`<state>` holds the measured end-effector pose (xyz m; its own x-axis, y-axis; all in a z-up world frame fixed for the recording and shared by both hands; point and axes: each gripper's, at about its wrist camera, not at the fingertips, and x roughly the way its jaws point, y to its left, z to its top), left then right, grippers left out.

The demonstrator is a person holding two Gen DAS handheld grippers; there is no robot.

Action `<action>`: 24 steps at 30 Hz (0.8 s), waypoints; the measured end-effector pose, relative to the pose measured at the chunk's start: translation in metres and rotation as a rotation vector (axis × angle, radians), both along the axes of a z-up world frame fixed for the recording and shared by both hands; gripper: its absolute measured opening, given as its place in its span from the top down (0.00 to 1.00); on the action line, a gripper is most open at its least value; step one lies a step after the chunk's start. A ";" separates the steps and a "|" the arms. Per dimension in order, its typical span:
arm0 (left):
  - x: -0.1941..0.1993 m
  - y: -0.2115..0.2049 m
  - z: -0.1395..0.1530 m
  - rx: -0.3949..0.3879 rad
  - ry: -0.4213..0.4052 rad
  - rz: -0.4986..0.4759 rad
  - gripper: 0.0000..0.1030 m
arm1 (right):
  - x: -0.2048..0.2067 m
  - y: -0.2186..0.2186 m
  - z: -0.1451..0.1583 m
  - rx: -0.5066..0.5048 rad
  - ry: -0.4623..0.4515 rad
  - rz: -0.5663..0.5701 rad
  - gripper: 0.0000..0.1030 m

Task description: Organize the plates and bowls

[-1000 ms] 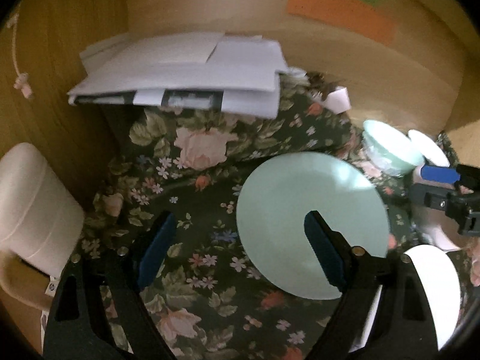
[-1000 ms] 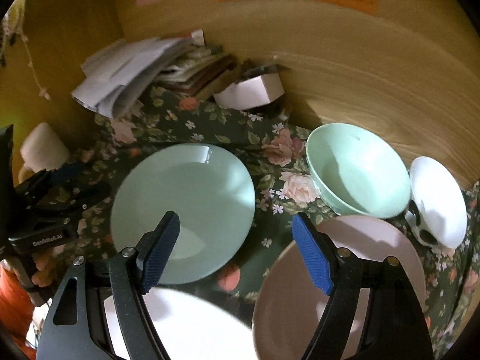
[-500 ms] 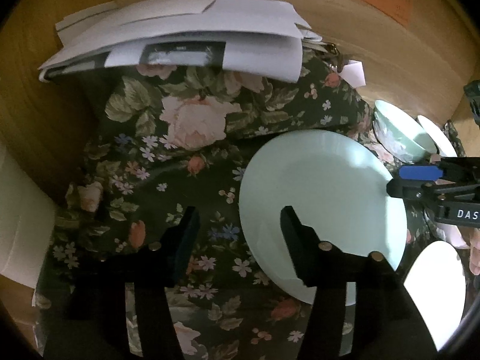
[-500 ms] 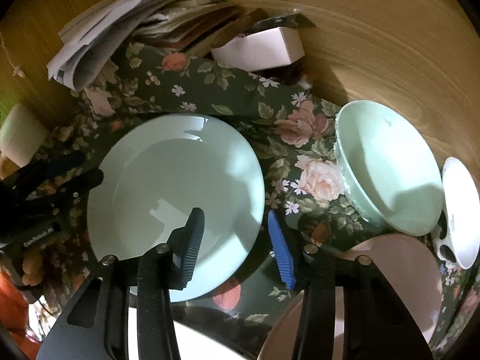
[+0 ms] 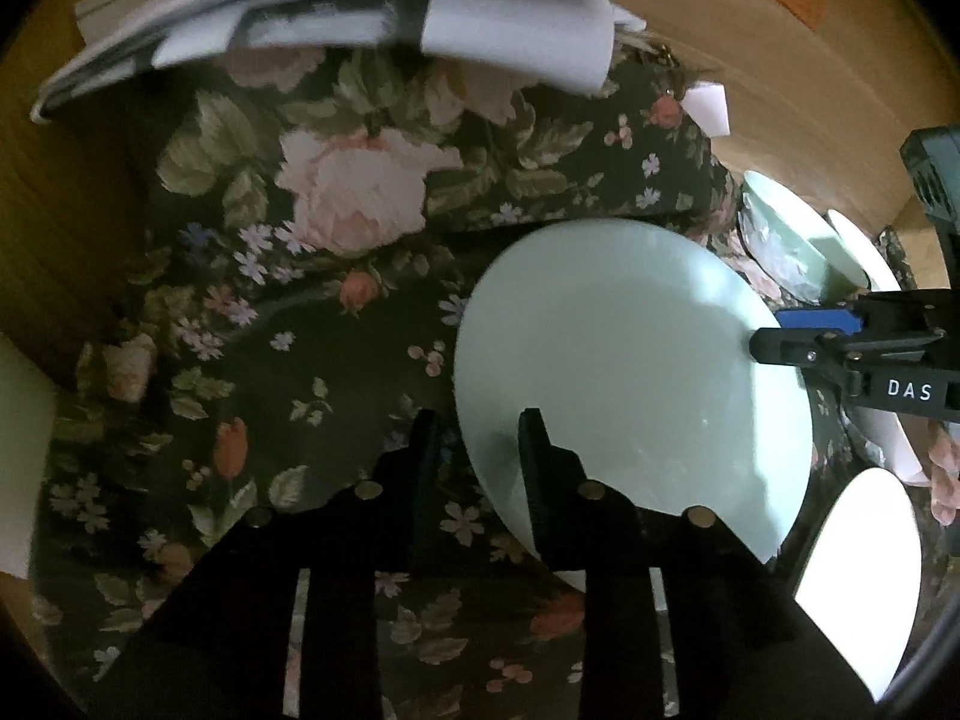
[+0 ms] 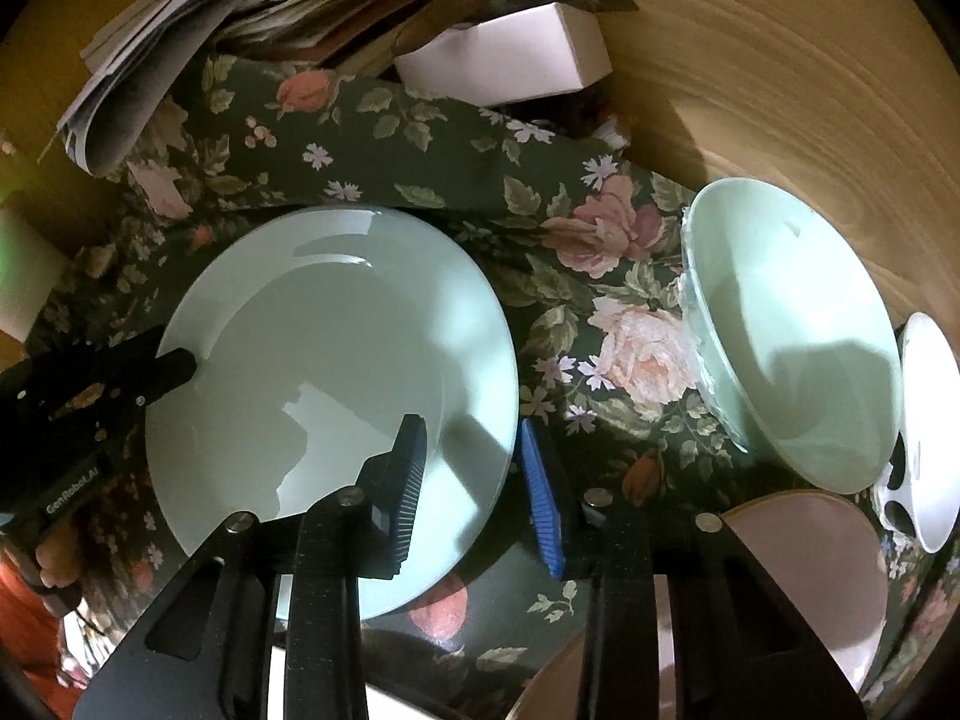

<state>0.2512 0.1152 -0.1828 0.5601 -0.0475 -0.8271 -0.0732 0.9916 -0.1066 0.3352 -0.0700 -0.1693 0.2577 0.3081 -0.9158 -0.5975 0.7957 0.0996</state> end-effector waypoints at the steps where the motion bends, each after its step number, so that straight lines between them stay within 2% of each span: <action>1: 0.000 -0.001 0.000 0.001 -0.001 -0.004 0.75 | 0.000 0.002 -0.001 -0.011 -0.001 0.005 0.71; 6: 0.006 -0.010 -0.004 -0.001 0.006 -0.027 0.75 | 0.002 0.013 -0.006 -0.062 0.001 0.020 0.70; 15: 0.004 -0.012 -0.004 0.006 0.008 -0.022 0.75 | -0.004 0.008 0.003 -0.012 -0.016 0.031 0.71; 24: -0.016 0.011 0.001 0.043 -0.003 0.038 0.75 | -0.029 0.045 0.001 0.031 0.018 0.088 0.71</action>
